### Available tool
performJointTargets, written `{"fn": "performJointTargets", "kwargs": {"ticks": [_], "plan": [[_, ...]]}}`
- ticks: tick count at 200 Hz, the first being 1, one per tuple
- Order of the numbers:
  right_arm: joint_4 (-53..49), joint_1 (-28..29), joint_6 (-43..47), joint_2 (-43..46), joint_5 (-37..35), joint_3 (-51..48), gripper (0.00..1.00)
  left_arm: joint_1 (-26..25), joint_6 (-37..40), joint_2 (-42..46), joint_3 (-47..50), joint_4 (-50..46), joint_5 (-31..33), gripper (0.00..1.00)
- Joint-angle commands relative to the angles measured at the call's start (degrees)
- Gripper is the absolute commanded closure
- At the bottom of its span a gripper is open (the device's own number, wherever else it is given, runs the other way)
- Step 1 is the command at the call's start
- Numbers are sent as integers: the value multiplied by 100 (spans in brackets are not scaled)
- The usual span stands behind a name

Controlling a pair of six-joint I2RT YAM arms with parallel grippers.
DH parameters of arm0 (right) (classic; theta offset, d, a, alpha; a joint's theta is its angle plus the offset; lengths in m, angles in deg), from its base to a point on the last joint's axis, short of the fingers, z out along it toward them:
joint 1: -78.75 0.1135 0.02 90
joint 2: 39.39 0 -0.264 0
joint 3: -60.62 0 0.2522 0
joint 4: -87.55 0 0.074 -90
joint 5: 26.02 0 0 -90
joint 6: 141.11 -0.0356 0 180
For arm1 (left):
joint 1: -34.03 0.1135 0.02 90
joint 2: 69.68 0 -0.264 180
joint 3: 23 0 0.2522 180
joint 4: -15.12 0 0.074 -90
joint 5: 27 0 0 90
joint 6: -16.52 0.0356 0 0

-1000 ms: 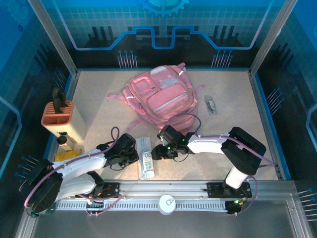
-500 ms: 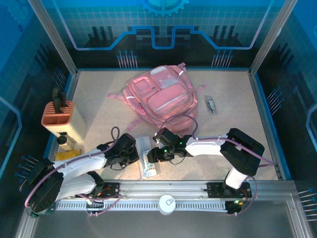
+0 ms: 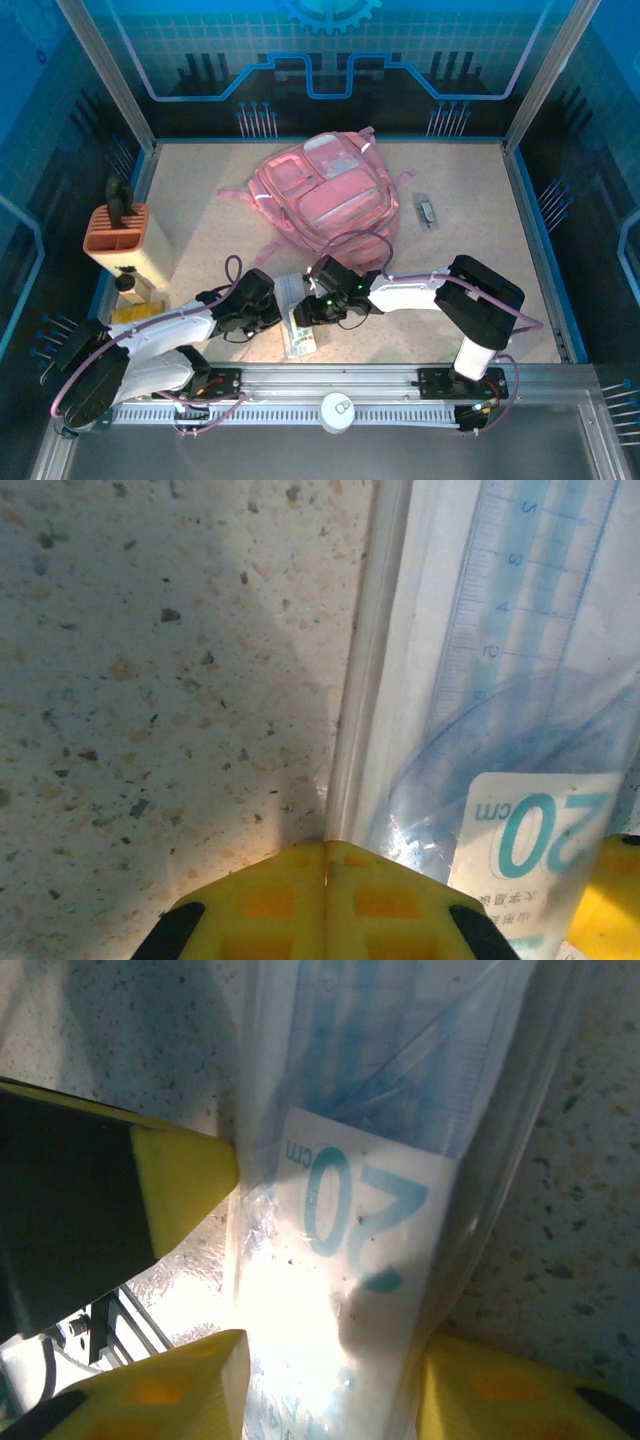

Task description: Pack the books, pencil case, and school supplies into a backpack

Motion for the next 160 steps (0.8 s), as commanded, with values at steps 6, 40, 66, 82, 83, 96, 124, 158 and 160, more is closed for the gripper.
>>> {"fn": "performJointTargets", "kwargs": {"ticks": [6, 40, 66, 82, 83, 96, 124, 158, 160], "plan": [[242, 82, 1, 62, 152, 42, 63, -88, -96, -156, 141, 536, -186, 96], [323, 40, -35, 42, 148, 9, 75, -103, -30, -139, 38, 505, -193, 97], [306, 38, 20, 124, 72, 7, 85, -123, 6, -86, 82, 609, -111, 96], [278, 14, 15, 189, 10, -2, 88, -123, 10, -16, 47, 440, -44, 94], [278, 12, 15, 191, 5, -6, 89, -123, 11, -11, 46, 434, -44, 94], [303, -6, 1, 294, -14, -34, 92, -117, 56, 147, -2, 358, 0, 89], [212, -132, 103, 577, -89, -146, 96, -115, 299, 518, -240, -123, 344, 82], [20, -412, 245, 1097, -11, -303, 98, -98, 868, 797, -830, -798, 797, 74], [-4, -428, 270, 1133, -9, -315, 98, -97, 907, 801, -875, -832, 824, 74]]}}
